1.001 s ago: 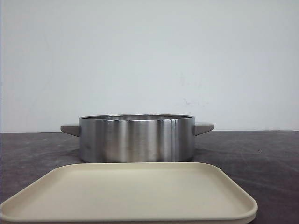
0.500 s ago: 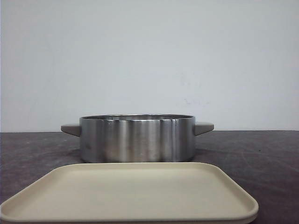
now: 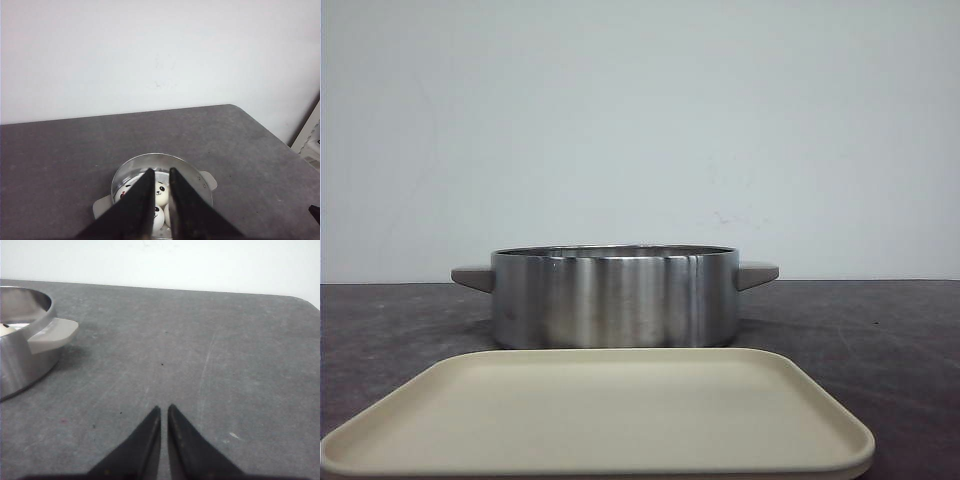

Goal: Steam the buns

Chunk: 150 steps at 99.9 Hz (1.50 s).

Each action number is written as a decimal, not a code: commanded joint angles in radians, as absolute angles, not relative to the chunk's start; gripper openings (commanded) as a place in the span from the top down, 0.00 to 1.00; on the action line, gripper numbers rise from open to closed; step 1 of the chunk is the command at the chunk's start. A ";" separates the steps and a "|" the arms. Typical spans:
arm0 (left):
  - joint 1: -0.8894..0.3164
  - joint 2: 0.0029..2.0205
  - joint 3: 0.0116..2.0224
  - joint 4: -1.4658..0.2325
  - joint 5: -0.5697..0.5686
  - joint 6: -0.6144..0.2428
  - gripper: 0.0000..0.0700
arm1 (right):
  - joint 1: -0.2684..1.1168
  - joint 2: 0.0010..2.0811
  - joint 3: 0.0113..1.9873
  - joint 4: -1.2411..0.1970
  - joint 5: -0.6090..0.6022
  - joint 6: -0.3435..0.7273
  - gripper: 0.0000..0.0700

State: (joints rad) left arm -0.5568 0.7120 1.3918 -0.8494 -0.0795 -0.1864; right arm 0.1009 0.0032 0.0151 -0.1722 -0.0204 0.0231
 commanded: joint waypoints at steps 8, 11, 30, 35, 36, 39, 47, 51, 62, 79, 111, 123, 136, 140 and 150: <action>-0.561 0.717 1.406 -0.841 -0.082 -0.192 1.00 | 0.099 0.004 0.012 -0.154 -0.019 0.014 0.98; -0.561 0.717 1.406 -0.841 -0.083 -0.192 1.00 | 0.099 0.004 0.012 -0.155 -0.019 0.014 0.98; -0.561 0.717 1.406 -0.841 -0.082 -0.192 1.00 | 0.099 0.004 0.012 -0.155 -0.019 0.014 0.98; -0.561 0.717 1.406 -0.841 -0.082 -0.192 1.00 | 0.099 0.004 0.012 -0.155 -0.019 0.014 0.98; -0.561 0.717 1.406 -0.841 -0.082 -0.192 1.00 | 0.099 0.004 0.012 -0.155 -0.019 0.014 0.98; -0.561 0.717 1.406 -0.841 -0.082 -0.192 1.00 | 0.099 0.004 0.012 -0.155 -0.019 0.014 0.98; -0.561 0.717 1.406 -0.841 -0.082 -0.192 1.00 | 0.099 0.004 0.012 -0.155 -0.019 0.014 0.98; -0.561 0.717 1.406 -0.841 -0.082 -0.192 1.00 | 0.099 0.004 0.012 -0.155 -0.019 0.014 0.98; -0.561 0.717 1.406 -0.841 -0.082 -0.192 1.00 | 0.099 0.004 0.012 -0.155 -0.019 0.014 0.98; -0.559 0.717 1.406 -0.842 -0.086 -0.141 1.00 | 0.099 0.004 0.012 -0.155 -0.019 0.014 0.98; -0.364 0.605 1.148 -0.789 0.024 0.000 1.00 | 0.099 0.004 0.012 -0.155 -0.019 0.014 0.98; -0.296 0.493 0.878 -0.614 0.024 0.004 1.00 | 0.099 0.004 0.012 -0.155 -0.019 0.014 0.98; -0.242 0.363 0.641 -0.523 0.027 -0.011 1.00 | 0.099 0.004 0.012 -0.155 -0.019 0.014 0.98; -0.230 0.323 0.591 -0.522 0.027 -0.029 1.00 | 0.099 0.004 0.012 -0.155 -0.019 0.014 0.98; -0.207 0.231 0.479 -0.518 0.026 -0.025 1.00 | 0.099 0.004 0.012 -0.155 -0.019 0.014 0.98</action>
State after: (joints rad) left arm -0.2134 0.2714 0.5148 -0.5457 0.0250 -0.0250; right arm 0.0986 0.0032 0.0147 -0.1684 -0.0212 0.0223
